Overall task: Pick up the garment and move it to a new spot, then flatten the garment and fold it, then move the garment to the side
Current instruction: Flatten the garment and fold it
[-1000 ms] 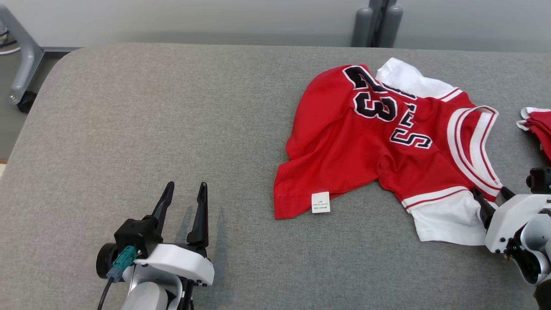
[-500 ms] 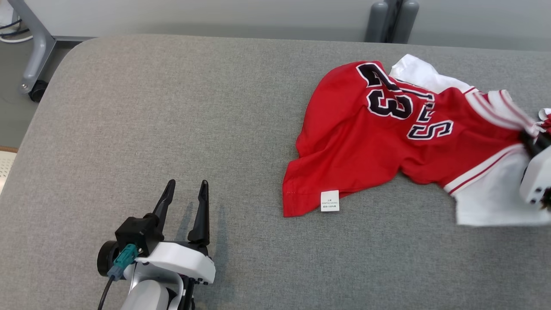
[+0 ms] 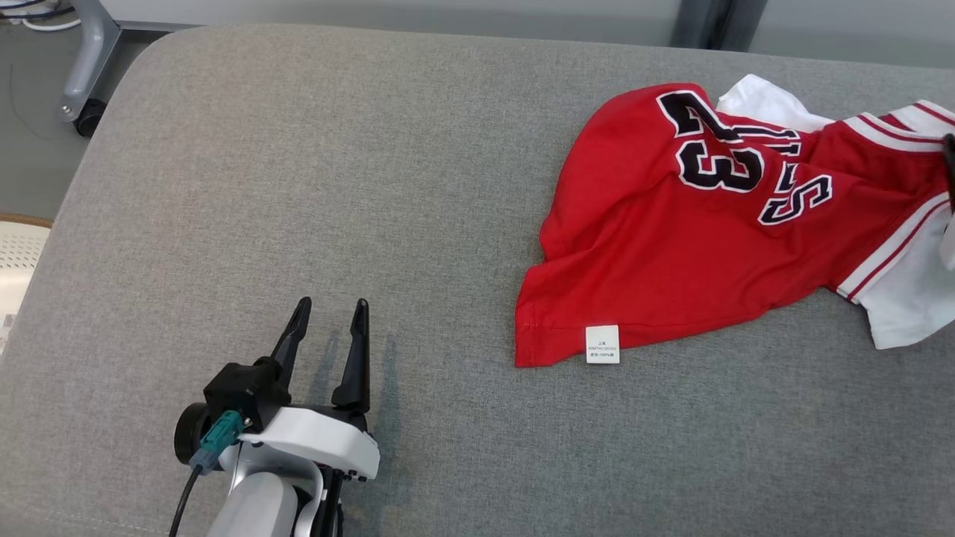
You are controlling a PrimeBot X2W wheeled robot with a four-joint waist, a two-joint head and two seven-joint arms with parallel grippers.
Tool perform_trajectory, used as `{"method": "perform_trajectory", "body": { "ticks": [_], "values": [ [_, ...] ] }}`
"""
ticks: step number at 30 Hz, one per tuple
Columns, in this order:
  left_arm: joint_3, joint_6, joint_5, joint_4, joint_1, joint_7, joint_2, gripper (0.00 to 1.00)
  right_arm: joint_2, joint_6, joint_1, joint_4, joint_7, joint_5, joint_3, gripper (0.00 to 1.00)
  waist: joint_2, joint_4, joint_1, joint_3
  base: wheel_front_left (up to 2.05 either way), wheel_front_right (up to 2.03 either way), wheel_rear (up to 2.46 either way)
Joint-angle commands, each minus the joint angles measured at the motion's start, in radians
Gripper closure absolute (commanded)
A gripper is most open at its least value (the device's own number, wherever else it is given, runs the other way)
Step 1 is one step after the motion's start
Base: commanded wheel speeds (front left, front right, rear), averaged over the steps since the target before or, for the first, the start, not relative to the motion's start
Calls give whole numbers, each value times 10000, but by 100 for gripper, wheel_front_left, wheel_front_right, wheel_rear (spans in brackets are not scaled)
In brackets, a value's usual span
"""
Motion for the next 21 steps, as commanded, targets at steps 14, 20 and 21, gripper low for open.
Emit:
{"method": "perform_trajectory", "body": {
  "ticks": [14, 20, 21],
  "values": [
    [301, 207, -17, -97, 258, 2, 37, 0, 339, -3, 1370, -539, -2328, 471, 221, 0, 0, -467, 0, -487, 0, 0, 0],
    [505, 47, 244, -57, 377, 2, 43, 0, 683, -3, 3069, -1356, -1948, 1128, 120, 0, 0, -1080, 0, -633, 0, 0, 0],
    [503, 24, 255, -49, 340, 2, 43, 0, 705, -3, 3188, -1320, -1884, 1125, 31, 0, 0, -1099, 0, -621, 0, 0, 0]
  ]
}}
